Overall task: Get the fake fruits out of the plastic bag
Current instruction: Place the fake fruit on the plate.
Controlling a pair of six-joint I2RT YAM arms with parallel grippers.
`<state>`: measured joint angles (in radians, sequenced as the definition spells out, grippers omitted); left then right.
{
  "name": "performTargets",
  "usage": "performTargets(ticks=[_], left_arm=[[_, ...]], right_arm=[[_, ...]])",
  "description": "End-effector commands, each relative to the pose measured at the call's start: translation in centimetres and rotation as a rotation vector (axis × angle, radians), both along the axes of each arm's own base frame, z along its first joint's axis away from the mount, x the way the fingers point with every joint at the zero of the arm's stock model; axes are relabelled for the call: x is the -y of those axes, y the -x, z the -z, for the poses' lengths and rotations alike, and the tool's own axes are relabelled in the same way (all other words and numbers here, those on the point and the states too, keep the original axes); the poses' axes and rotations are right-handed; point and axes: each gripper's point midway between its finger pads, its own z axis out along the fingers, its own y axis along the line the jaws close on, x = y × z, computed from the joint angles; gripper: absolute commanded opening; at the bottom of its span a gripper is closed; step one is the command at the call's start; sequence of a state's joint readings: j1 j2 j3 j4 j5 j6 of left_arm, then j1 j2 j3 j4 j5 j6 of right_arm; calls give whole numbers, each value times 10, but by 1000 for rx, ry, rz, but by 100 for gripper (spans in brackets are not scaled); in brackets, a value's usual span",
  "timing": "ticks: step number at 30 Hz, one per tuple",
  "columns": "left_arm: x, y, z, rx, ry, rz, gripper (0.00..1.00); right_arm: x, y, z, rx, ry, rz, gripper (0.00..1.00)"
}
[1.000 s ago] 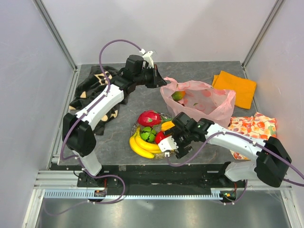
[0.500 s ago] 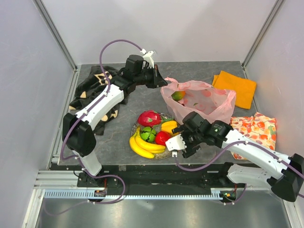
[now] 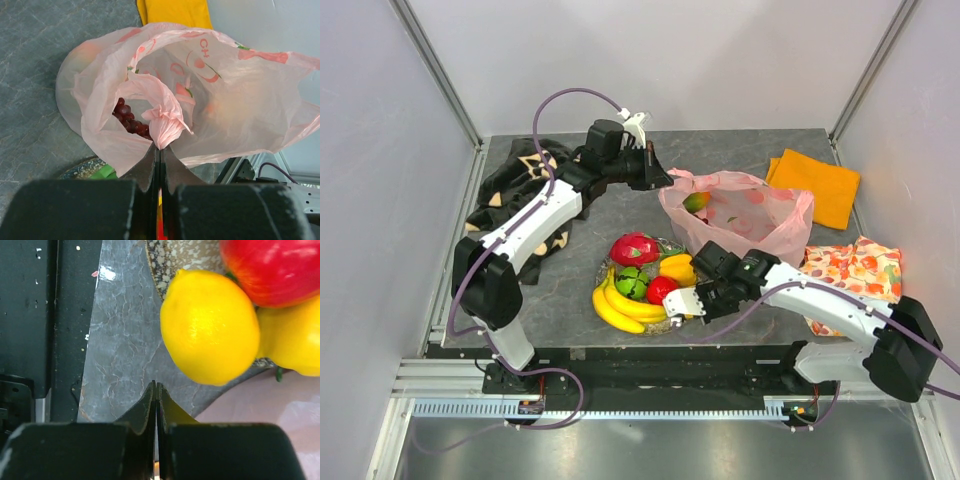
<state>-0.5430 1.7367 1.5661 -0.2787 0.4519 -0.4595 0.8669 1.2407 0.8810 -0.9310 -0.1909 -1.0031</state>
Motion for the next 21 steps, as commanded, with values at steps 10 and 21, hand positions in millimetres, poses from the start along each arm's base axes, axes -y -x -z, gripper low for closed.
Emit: performTargets(ticks=[10,21], left_arm=[[1,10,-23,50,42,16,2],[2,9,-19,35,42,16,2]], right_arm=[[-25,-11,20,-37,-15,-9,4],[-31,-16,24,-46,-18,7,6]])
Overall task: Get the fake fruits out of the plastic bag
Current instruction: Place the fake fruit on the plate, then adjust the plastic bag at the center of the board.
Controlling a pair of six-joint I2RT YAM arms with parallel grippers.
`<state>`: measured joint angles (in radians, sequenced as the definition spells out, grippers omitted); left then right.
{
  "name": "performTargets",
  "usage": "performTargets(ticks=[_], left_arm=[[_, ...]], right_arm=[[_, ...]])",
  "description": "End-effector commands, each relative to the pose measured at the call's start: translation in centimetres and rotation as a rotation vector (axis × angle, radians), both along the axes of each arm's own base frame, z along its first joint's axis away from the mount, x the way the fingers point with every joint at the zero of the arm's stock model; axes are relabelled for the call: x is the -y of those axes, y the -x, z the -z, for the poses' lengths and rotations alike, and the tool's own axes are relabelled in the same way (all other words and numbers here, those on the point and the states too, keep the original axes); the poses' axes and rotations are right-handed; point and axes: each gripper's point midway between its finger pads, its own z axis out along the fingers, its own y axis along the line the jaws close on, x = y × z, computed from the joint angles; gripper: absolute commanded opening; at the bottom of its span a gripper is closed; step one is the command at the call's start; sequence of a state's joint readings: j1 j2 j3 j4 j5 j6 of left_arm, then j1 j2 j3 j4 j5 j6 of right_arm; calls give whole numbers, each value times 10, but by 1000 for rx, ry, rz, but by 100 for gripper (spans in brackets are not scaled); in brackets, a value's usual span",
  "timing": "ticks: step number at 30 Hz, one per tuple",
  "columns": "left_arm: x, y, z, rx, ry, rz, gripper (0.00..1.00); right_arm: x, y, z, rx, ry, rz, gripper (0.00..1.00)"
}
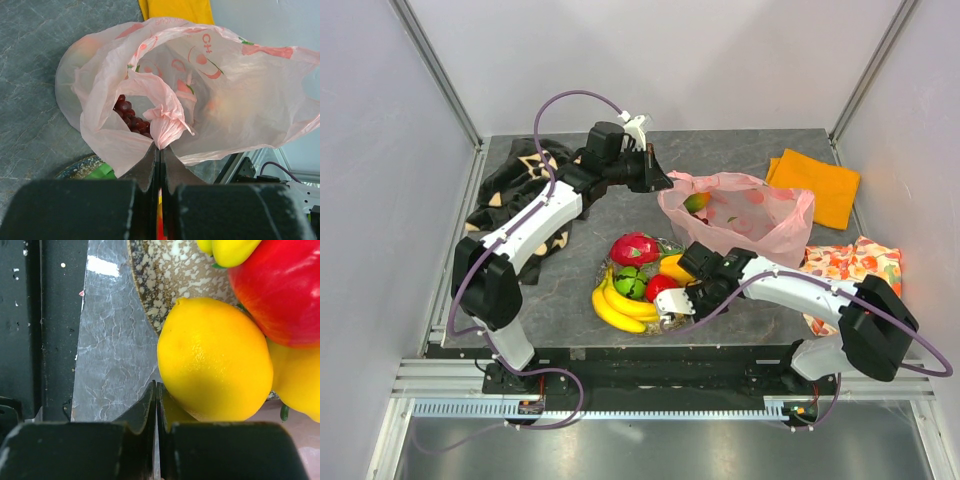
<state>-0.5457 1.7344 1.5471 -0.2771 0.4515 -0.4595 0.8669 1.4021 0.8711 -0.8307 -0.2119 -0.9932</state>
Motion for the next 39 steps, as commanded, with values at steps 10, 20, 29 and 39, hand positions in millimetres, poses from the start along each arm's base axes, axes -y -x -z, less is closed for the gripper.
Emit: performTargets(ticks=[10,20,29,39], left_arm=[[3,6,-24,41,50,17,2],[4,6,-26,45,55,22,2],[3,16,-23,35,50,45,2],[-7,16,-8,149,-113,75,2]], right_arm=[[-15,-13,-6,25,-25,5,9],[43,-19,-79,198,13,67,37],[24,-112,-206,386,-361,569,98],[48,-233,-197,203,-595,1019,82]])
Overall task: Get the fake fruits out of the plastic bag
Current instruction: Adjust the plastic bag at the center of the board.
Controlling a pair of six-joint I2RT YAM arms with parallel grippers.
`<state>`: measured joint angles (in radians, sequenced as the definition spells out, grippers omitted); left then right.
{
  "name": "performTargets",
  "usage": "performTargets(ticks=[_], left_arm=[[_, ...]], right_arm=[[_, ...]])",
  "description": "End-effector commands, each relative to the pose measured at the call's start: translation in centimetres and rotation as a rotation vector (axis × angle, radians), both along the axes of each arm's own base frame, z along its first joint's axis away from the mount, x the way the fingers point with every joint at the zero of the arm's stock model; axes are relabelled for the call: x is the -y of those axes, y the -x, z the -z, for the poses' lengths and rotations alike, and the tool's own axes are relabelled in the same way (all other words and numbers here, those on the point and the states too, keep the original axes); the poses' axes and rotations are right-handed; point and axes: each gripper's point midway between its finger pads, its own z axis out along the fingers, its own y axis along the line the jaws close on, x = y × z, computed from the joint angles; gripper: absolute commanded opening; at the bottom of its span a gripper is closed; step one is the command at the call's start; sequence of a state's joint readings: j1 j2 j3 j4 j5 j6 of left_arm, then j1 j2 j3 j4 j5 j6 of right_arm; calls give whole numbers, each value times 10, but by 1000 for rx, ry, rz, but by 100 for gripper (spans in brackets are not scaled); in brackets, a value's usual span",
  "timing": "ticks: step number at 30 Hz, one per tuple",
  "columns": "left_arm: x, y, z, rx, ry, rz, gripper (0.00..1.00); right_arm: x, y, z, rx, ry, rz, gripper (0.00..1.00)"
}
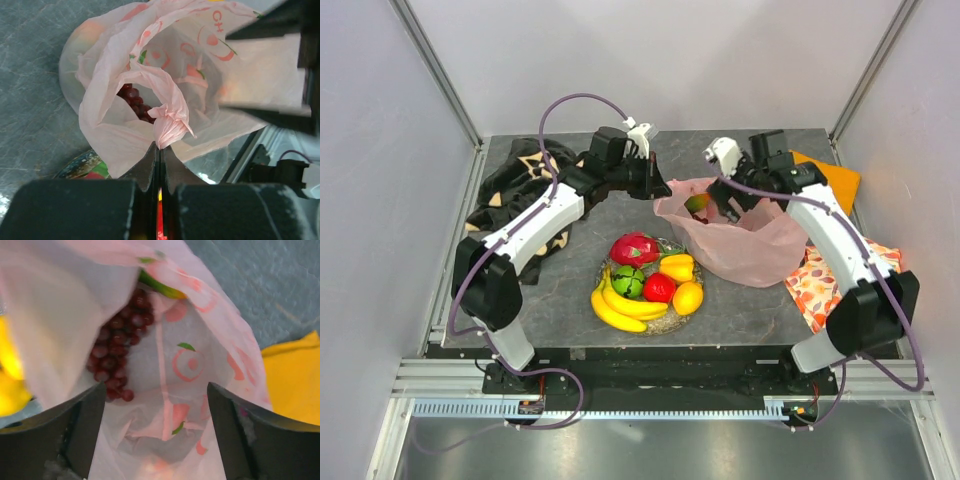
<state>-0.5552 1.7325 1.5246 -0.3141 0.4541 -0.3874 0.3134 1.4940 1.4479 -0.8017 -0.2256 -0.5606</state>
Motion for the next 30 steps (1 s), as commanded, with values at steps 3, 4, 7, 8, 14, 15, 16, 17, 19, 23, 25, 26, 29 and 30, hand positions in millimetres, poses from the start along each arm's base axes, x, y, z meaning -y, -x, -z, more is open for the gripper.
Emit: performTargets(ticks=[3,4,7,8,14,15,16,17,19,23,25,26,29,30], left_arm=[[3,9,-22,151,-60,60,2],[5,5,-28,166,-55,53,2],[13,4,-44,194,-28,69,2],[14,2,-48,194,-23,63,1],[15,15,-65,146,39,61,2],[14,19,-57,127,33,69,2],[13,21,-55,123,32,73,2],[11,23,-53,129,22,78,1],[9,26,-41,118,-2,88,1],[5,29,-21,92,-46,87,2],[2,32,-29,129,-57,95,2],[0,33,-32,157,-67,108,1],[-5,36,-29,174,-99,131,2],[-7,35,-23,163,-114,115,2]], right_arm=[[6,-20,0,-11,-99,88,67],[9,-14,6,-18,-82,82,64],[19,20,20,-41,-7,29,62],[28,31,16,-17,38,31,62],[44,110,44,-142,129,-67,62],[43,123,52,-155,143,-127,63],[40,131,53,-144,155,-168,64],[40,136,49,-110,158,-191,64],[42,143,60,-93,185,-257,66],[47,159,81,-51,214,-350,70],[47,146,83,2,208,-293,72],[51,136,81,17,222,-241,72],[34,102,57,49,166,-204,73],[24,87,33,91,130,-195,73]])
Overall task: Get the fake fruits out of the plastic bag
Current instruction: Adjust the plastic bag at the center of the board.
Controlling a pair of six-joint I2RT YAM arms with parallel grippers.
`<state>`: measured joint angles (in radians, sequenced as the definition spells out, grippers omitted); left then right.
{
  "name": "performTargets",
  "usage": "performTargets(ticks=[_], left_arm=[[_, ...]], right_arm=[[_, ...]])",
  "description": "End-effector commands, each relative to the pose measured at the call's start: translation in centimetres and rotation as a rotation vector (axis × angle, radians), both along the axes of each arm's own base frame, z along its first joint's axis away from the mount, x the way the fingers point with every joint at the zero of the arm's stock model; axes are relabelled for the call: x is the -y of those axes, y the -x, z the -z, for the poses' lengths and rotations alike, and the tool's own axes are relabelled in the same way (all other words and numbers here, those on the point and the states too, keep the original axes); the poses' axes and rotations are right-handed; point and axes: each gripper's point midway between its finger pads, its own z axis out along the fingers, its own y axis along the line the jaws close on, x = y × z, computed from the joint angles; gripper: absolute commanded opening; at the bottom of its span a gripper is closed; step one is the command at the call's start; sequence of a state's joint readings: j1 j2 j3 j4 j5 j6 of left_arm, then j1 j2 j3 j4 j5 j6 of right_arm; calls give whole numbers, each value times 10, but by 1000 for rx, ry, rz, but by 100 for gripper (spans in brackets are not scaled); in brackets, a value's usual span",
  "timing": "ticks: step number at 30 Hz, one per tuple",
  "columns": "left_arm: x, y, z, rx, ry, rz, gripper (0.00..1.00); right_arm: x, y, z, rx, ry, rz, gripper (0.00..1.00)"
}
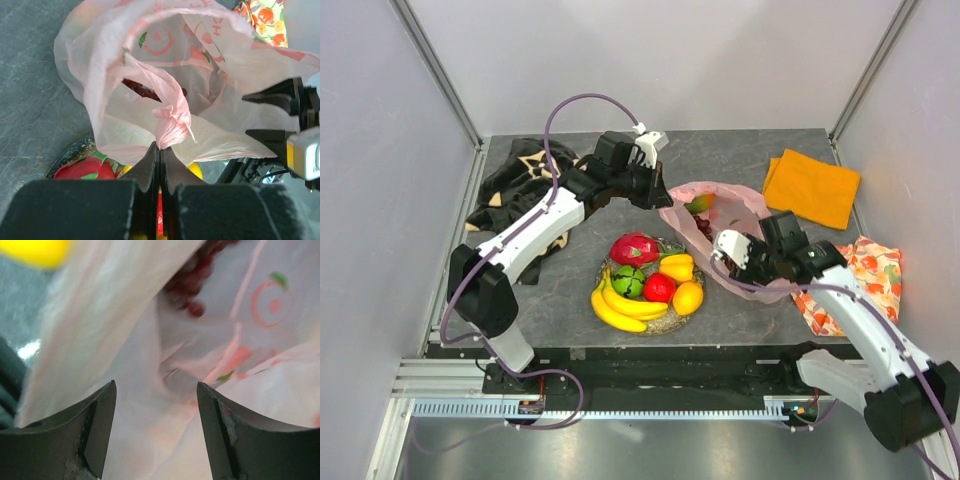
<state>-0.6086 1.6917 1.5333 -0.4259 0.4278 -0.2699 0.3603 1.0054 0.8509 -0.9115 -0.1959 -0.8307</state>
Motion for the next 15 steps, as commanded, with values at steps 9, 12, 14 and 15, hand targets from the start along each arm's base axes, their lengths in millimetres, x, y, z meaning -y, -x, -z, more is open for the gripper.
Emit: performTargets(ticks=[9,12,14,15], left_arm=[[-16,4,-8,155,-86,42,2],[-18,0,-7,165,-99,29,2],[-19,-3,-6,168,-104,15,2],[-19,-6,-7,174,-107,10,2]], right_arm=[[-72,-138,-62,104,-199,77,68],[-77,-168,-48,81,-188,158,67],[-80,-188,-39,65,-173,199,67],[-81,-193,-37,53,-187,235,68]])
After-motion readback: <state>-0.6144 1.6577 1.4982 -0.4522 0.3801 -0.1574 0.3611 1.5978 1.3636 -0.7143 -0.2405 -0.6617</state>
